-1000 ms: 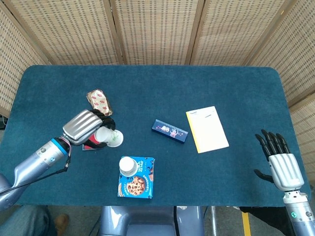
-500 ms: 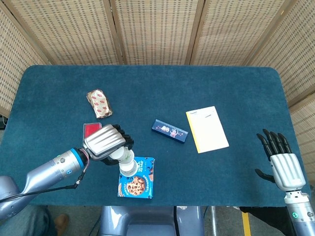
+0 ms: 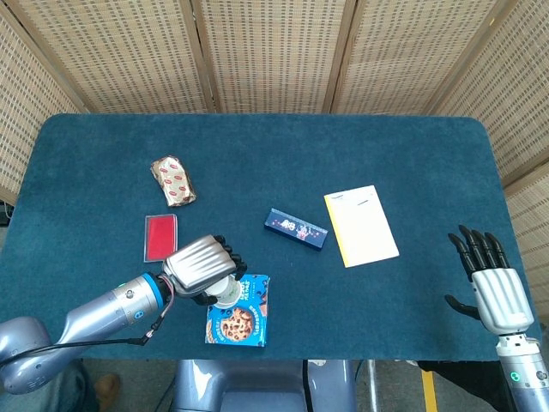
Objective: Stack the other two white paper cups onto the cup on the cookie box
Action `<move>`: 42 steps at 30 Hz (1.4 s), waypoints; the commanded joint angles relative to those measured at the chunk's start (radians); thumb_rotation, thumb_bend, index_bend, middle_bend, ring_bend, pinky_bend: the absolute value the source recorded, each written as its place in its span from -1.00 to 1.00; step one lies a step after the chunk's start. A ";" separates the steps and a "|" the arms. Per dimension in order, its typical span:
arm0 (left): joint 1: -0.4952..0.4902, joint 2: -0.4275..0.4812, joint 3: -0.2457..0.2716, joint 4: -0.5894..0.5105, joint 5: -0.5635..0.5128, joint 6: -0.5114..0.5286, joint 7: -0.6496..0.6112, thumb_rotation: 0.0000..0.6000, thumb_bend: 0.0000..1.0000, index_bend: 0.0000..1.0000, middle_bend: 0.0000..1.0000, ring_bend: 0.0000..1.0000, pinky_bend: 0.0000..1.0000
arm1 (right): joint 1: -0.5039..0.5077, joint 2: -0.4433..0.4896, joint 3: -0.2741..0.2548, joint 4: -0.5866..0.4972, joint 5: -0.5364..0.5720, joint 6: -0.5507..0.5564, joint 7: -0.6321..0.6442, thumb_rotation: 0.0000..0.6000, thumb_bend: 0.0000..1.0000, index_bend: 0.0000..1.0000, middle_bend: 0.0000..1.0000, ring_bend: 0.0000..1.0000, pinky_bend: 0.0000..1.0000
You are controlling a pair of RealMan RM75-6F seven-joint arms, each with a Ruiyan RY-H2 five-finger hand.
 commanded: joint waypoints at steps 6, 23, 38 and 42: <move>-0.044 -0.035 0.048 -0.012 -0.092 0.042 0.130 1.00 -0.53 -0.14 -0.04 -0.12 -0.30 | -0.005 0.003 0.007 -0.001 0.000 0.000 0.005 1.00 -1.00 -1.00 -1.00 -1.00 -1.00; -0.042 -0.026 0.076 -0.016 -0.104 0.082 0.136 1.00 -1.00 -1.00 -1.00 -1.00 -0.99 | -0.010 0.002 0.012 -0.003 -0.006 -0.008 0.001 1.00 -1.00 -1.00 -1.00 -1.00 -1.00; 0.510 -0.153 0.202 0.155 0.059 0.805 0.018 1.00 -1.00 -1.00 -1.00 -1.00 -1.00 | -0.025 0.012 0.010 -0.003 -0.037 0.016 0.015 1.00 -1.00 -1.00 -1.00 -1.00 -1.00; 0.629 -0.188 0.234 0.201 0.044 0.908 -0.010 1.00 -1.00 -1.00 -1.00 -1.00 -1.00 | -0.029 0.011 0.012 0.001 -0.050 0.028 0.017 1.00 -1.00 -1.00 -1.00 -1.00 -1.00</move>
